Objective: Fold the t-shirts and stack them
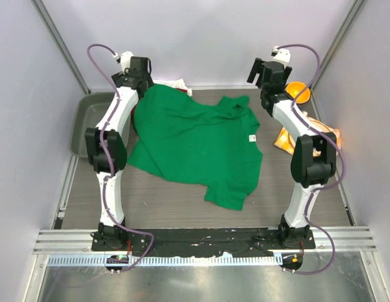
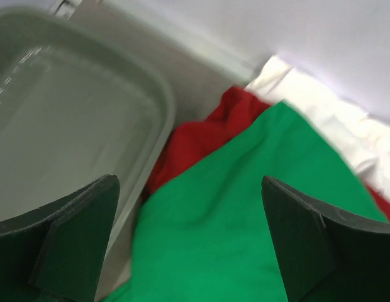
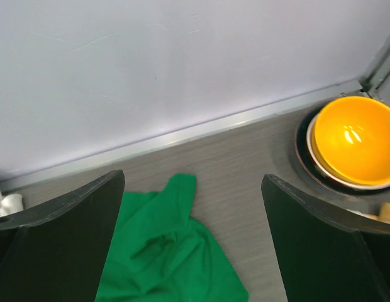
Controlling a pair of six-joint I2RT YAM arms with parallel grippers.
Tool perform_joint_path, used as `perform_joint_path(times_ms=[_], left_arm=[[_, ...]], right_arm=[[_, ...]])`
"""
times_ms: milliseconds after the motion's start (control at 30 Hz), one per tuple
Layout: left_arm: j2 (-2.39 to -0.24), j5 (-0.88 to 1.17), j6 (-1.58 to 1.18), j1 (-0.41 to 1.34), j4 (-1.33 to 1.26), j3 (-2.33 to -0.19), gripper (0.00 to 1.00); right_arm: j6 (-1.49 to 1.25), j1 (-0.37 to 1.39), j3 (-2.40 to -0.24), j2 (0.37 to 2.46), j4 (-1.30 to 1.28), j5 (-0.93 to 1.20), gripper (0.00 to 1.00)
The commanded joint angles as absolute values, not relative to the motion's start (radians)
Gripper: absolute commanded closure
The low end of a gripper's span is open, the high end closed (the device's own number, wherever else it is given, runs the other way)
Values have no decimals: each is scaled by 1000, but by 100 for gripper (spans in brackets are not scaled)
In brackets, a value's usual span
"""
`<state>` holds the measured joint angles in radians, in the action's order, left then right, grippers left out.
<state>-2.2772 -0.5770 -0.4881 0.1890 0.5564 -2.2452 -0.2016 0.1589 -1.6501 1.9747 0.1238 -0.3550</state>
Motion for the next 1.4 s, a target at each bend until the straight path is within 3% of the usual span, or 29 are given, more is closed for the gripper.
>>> perform_joint_path(times_ms=[0,300,667,900,1367], left_arm=[[-1941,-583,-626,187,665,-2055,0],[-1668,-514,-680,320,919,-1642,0],[-1306,-492,-870,393,856,-1028,0],[-1331,-549,-933,328,790,-953,0],[-1542,-428,-974,169,591,-937,9]], right_arm=[[-213,205,-1591,1692,63,-411,3],[-357,406,-1250,1292,-314,-351,1],[-442,558,-990,1025,-471,-264,2],[-449,612,-893,1006,-400,-203,6],[-414,641,-851,1016,-362,-166,8]])
